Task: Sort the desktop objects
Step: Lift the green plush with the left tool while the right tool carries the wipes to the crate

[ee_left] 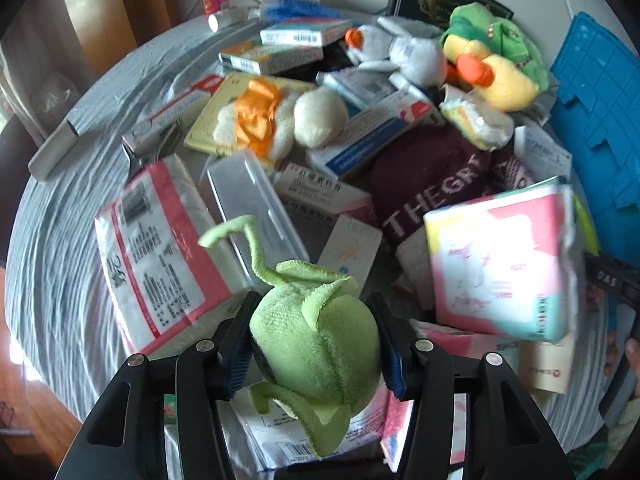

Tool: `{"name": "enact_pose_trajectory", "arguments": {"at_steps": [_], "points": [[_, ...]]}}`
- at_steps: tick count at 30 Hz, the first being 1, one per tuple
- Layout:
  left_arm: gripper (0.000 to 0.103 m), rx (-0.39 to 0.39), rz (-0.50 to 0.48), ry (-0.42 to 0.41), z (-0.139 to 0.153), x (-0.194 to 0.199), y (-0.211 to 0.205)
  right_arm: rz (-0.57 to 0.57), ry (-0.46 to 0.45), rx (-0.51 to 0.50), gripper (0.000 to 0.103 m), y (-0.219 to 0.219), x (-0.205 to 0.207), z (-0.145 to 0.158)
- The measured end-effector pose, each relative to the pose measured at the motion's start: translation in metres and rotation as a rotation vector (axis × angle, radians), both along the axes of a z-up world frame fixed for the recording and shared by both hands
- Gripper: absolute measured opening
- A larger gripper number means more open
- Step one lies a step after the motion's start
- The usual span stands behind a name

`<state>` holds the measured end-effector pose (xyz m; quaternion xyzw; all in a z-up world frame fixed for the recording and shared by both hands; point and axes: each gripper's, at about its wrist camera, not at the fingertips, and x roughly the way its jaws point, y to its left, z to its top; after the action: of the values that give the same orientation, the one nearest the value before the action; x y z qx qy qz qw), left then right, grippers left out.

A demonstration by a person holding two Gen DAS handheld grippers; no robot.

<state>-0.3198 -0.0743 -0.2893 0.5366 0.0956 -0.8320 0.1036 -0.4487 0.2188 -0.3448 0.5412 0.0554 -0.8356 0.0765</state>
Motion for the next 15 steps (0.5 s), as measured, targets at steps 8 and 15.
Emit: {"name": "enact_pose_trajectory", "arguments": {"at_steps": [8, 15], "points": [[0.052, -0.019, -0.016, 0.099, 0.043, 0.006, -0.007, 0.005, 0.046, -0.024, 0.068, -0.004, 0.013, 0.033], [0.052, -0.023, -0.043, 0.171, 0.076, 0.014, 0.003, 0.015, 0.096, -0.050, 0.068, -0.008, 0.028, 0.068]]}}
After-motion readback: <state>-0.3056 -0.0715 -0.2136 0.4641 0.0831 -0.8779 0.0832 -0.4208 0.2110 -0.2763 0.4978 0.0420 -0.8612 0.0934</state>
